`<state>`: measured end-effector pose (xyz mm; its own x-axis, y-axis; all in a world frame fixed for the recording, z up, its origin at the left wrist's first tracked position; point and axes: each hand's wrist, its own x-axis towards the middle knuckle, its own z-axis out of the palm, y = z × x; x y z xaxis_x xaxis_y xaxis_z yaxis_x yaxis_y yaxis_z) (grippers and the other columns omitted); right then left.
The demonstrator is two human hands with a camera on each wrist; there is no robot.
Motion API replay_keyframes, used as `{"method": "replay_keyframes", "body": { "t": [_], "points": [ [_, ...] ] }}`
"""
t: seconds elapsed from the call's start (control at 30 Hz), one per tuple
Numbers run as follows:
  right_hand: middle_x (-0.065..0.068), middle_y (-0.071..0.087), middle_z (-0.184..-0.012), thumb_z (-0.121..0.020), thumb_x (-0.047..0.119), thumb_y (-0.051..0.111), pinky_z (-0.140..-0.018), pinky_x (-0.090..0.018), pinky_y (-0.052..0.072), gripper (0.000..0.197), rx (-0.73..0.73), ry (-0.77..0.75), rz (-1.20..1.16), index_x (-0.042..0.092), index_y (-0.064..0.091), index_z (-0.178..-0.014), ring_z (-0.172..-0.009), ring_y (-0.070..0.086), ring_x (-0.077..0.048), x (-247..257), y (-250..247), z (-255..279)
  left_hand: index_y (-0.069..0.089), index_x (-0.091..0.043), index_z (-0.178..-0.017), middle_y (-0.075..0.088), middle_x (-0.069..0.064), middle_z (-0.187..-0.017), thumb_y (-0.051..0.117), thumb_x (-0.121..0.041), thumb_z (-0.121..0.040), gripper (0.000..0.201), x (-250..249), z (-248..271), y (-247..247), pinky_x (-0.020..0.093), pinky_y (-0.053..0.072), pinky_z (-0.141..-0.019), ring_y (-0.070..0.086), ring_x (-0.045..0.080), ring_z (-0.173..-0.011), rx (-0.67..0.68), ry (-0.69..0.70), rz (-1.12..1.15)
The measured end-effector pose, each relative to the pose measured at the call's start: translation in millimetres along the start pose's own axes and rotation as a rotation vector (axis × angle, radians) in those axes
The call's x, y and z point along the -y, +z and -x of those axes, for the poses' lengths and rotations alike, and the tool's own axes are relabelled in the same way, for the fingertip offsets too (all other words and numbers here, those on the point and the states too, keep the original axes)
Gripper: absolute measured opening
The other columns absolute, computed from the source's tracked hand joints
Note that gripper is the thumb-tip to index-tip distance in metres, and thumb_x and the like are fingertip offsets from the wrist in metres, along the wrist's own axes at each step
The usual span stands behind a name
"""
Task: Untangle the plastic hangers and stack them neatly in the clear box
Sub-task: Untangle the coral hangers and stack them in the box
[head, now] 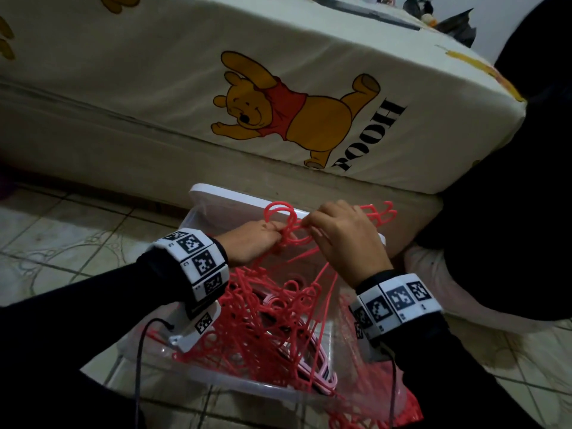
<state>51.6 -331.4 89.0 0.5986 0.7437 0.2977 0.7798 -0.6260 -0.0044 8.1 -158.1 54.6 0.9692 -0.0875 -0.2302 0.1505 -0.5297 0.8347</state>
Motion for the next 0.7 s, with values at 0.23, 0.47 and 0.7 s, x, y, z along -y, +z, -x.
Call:
{"method": "replay_keyframes", "body": {
  "t": [0.23, 0.47, 0.7],
  "points": [
    [-0.006, 0.066, -0.089, -0.086, 0.021, 0.065, -0.073, -0.036, 0.034, 0.013, -0.105, -0.019, 0.012, 0.014, 0.072, -0.094, -0.084, 0.057, -0.027, 5, 3, -2, 0.058, -0.014, -0.116, 0.067, 0.007, -0.107, 0.043, -0.024, -0.1, 0.024, 7, -1, 3, 0.033, 0.046, -0.093, 0.063, 0.019, -0.099, 0.001, 0.08, -0.121],
    [-0.004, 0.064, -0.085, -0.085, 0.025, 0.06, -0.07, -0.036, 0.041, 0.01, -0.125, 0.009, -0.044, 0.016, 0.062, -0.085, -0.082, 0.059, -0.026, 3, 15, 2, 0.058, -0.012, -0.099, 0.067, 0.008, -0.092, 0.041, -0.027, -0.1, 0.022, 18, -7, -4, 0.032, 0.047, -0.08, 0.064, 0.024, -0.086, -0.188, -0.011, -0.1],
    [-0.002, 0.064, -0.115, -0.088, 0.023, 0.05, -0.084, -0.035, 0.049, 0.025, 0.531, 0.199, -0.155, 0.025, 0.06, -0.111, -0.107, 0.059, -0.025, 14, 79, 16, 0.046, -0.01, -0.101, 0.053, 0.002, -0.077, 0.034, -0.022, -0.103, 0.017, 15, -7, -4, 0.024, 0.039, -0.057, 0.059, 0.026, -0.076, -0.236, -0.085, 0.183]
  ]
}}
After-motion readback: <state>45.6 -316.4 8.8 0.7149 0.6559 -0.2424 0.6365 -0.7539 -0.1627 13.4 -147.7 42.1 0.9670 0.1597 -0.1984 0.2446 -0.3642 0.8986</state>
